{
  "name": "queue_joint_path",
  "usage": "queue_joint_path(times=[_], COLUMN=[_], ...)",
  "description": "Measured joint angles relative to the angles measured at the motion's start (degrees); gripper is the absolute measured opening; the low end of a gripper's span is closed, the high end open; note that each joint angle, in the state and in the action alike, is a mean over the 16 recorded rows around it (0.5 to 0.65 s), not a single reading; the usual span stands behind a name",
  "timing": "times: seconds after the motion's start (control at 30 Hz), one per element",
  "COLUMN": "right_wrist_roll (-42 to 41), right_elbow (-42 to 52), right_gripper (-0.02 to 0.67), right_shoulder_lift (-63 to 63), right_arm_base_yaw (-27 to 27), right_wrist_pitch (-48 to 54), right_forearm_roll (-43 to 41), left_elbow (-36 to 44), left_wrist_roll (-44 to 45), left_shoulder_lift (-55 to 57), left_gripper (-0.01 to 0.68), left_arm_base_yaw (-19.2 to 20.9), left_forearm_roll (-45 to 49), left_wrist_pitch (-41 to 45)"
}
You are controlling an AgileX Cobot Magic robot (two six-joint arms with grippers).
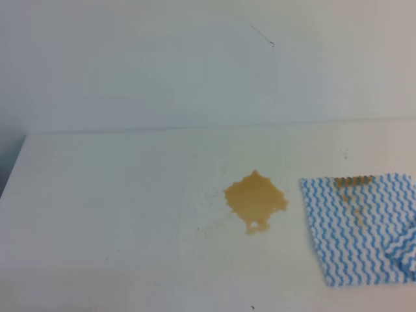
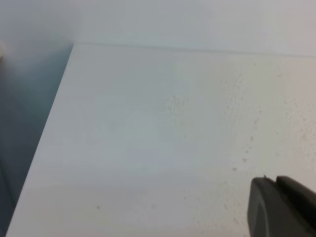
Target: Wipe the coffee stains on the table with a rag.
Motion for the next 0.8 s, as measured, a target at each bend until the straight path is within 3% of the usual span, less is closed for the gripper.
queue_joint_path(times=[0.8], right_wrist_roll=[1.3], right_elbow=[0.0], right_gripper=[-0.003], right_shoulder_lift=[0.0], right_arm_base_yaw=[0.0], right_wrist_pitch=[-36.8], right_forearm_roll=[6.2], left_elbow=[0.0], left_wrist_roll=[0.1], left_shoulder_lift=[-0.2], left_gripper=[-0.004], left_arm_base_yaw=[0.0], left_forearm_roll=[0.0], left_wrist_pitch=[0.0])
